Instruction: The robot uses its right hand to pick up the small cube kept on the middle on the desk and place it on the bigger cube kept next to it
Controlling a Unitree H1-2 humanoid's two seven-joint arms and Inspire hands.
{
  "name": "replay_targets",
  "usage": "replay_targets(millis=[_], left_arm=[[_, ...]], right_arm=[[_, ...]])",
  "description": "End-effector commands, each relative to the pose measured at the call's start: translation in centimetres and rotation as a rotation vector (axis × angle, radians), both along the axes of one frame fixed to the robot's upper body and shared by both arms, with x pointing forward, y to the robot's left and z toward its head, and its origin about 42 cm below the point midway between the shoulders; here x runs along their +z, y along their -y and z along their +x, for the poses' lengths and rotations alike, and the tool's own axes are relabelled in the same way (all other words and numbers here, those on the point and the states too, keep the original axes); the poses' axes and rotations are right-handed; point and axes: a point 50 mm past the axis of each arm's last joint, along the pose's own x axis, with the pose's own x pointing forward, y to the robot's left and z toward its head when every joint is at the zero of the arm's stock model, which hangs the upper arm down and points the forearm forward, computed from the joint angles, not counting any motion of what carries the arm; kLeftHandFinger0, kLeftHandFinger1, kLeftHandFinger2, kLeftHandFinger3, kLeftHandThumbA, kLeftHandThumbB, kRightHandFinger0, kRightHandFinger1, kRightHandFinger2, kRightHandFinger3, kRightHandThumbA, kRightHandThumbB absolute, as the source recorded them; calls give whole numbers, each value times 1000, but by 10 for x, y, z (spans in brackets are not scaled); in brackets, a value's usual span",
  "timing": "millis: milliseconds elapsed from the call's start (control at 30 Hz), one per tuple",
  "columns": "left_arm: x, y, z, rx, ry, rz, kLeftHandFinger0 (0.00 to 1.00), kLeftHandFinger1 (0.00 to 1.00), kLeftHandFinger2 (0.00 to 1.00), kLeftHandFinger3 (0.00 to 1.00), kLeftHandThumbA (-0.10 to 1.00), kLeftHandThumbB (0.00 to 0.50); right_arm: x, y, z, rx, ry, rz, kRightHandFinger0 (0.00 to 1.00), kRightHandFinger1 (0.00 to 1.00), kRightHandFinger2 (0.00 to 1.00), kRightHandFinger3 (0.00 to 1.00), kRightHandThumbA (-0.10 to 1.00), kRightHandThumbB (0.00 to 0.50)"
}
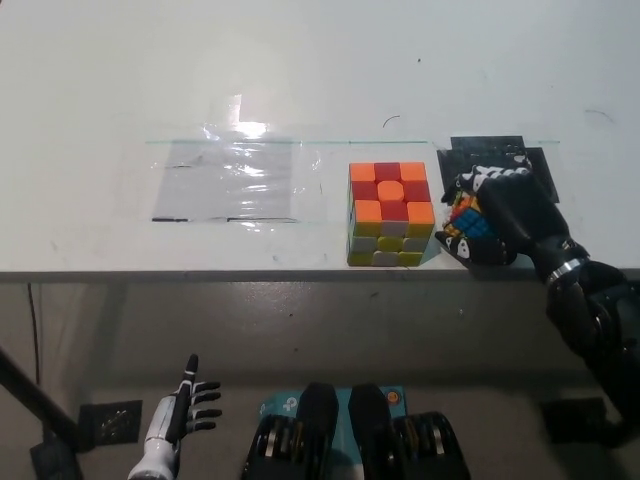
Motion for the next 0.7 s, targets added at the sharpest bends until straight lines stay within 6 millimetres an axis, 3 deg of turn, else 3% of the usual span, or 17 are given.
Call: replay_targets(millis=[0,67,167,333,433,567,667], left_arm=[[13,-4,15,0,64,13,661,614,677,627,1000,216],[13,-4,14,0,67,14,649,606,672,620,1000,205],[12,-5,14,-2,57,15,690,647,723,708,1000,214],[12,-5,14,-4,63,23,683,633,696,656,1000,200],[12,-5,13,-7,66,23,679,633,693,637,1000,202],[10,-5,10,-7,53,25,693,652,711,681,1000,229],[10,-5,11,14,53,6,663,616,671,627,1000,232]], right_arm=[[18,7,5,10,98,23,0,314,638,356,-100,93],[17,8,5,11,105,24,0,304,626,337,-100,102],[18,12,5,9,122,32,0,283,622,330,-100,130],[28,14,6,22,141,33,0,252,570,306,-100,169],[40,16,6,36,167,28,27,315,615,320,-100,165],[47,16,5,23,147,26,0,290,601,314,-100,140],[52,16,5,26,157,26,0,292,603,296,-100,149]])
